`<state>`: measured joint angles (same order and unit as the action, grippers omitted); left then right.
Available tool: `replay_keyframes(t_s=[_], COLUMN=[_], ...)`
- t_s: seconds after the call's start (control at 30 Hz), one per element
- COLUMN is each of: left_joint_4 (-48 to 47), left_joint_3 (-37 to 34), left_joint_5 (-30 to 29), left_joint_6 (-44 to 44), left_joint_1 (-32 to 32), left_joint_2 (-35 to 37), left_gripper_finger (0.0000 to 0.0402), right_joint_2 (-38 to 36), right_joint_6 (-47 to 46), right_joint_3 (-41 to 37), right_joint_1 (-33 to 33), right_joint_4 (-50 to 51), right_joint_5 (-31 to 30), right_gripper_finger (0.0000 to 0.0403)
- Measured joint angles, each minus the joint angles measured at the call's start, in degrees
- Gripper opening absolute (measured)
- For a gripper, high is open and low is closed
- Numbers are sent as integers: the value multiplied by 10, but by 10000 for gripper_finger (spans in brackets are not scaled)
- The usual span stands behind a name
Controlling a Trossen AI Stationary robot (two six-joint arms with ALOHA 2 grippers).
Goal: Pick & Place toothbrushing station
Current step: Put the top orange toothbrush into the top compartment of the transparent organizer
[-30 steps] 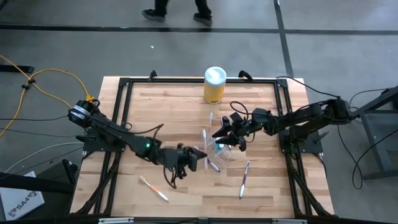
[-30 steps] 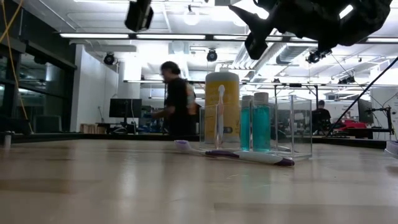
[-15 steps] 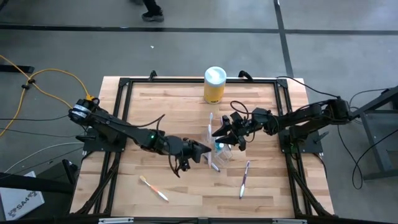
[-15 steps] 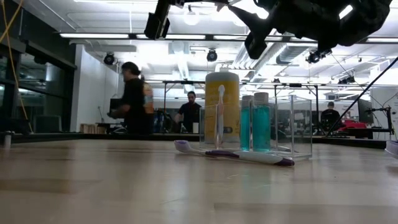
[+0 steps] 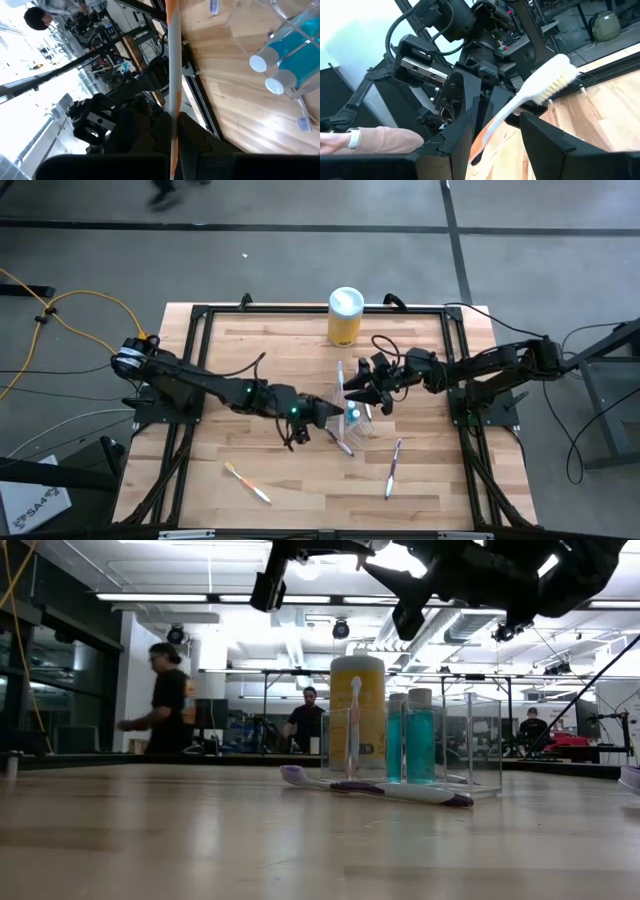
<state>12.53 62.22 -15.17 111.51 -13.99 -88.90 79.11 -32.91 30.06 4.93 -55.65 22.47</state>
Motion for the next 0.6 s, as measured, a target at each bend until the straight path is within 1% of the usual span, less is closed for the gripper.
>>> replay_keyframes(t_s=[0.07, 0.3, 0.6], left_joint_4=[0, 2, 2], left_joint_3=[0, 0, 0], left_joint_5=[13, 30, 35], left_joint_6=[0, -2, -3], left_joint_1=[7, 21, 21], left_joint_2=[0, 0, 1], left_gripper_finger=[3, 3, 3], right_joint_2=[0, 0, 0], right_joint_6=[0, 1, -2], right_joint_3=[0, 12, 16], right_joint_1=[4, 5, 5], right_joint_4=[-4, -1, 0], right_joint_5=[1, 2, 15], right_gripper_finger=[160, 160, 160])
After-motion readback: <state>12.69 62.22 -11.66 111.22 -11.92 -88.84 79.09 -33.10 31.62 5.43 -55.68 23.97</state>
